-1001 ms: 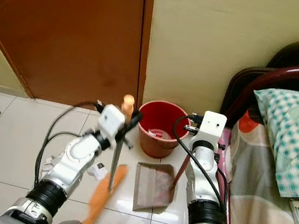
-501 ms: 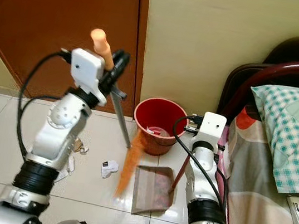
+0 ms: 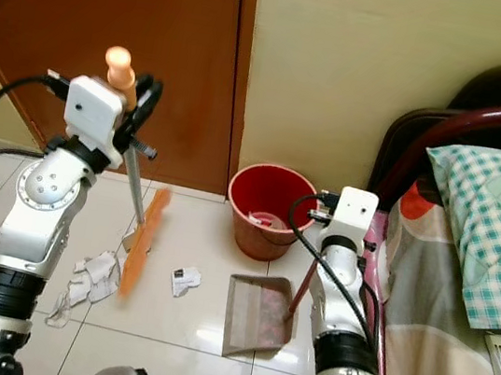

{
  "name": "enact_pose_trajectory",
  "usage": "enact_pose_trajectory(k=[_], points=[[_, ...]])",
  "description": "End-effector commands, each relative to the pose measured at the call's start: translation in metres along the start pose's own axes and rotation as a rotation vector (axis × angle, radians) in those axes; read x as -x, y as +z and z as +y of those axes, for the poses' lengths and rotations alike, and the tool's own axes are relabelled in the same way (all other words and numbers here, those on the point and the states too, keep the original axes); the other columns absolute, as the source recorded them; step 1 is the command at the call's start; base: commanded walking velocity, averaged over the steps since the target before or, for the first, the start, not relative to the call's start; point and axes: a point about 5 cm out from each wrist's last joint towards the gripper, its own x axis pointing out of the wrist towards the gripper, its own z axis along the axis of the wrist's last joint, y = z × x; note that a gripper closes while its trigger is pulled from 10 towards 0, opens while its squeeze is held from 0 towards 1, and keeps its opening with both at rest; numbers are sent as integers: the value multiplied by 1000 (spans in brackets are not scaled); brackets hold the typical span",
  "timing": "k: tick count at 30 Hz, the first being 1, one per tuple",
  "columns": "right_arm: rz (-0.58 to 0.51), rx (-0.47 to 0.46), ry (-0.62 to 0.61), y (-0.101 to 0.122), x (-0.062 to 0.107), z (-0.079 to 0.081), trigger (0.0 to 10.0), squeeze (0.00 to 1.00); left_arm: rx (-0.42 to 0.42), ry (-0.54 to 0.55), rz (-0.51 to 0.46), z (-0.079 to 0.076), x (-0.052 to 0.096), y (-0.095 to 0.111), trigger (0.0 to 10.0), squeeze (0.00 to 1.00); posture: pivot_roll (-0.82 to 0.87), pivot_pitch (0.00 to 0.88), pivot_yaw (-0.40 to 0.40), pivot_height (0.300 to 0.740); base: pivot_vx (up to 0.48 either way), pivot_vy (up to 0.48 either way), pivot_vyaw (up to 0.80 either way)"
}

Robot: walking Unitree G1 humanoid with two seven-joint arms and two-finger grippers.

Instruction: Sweep floor

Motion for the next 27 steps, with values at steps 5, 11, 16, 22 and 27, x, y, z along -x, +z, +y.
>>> enact_pose_trajectory(k=[5,11,16,22,27], points=[[-39,3,12,6,-1,1,10000,0,-33,-54,-4,-18,0,-11,10000,0,-11,101,-22,740,0,0,0],[-30,-10,7,3,-1,-1,10000,0,-2,-135,48,-45,-6,-31,10000,0,-16,110,-22,740,0,0,0],[-28,-15,7,2,0,1,10000,0,49,-200,113,-64,-6,-46,10000,0,-20,115,-13,740,0,0,0],[-9,-12,-31,-4,3,-5,10000,0,92,-309,105,-91,-7,-48,10000,0,-25,116,-1,740,0,0,0],[18,-26,-76,-11,6,-11,10000,0,190,-332,73,-109,-10,-39,10000,0,-17,114,2,740,0,0,0]])
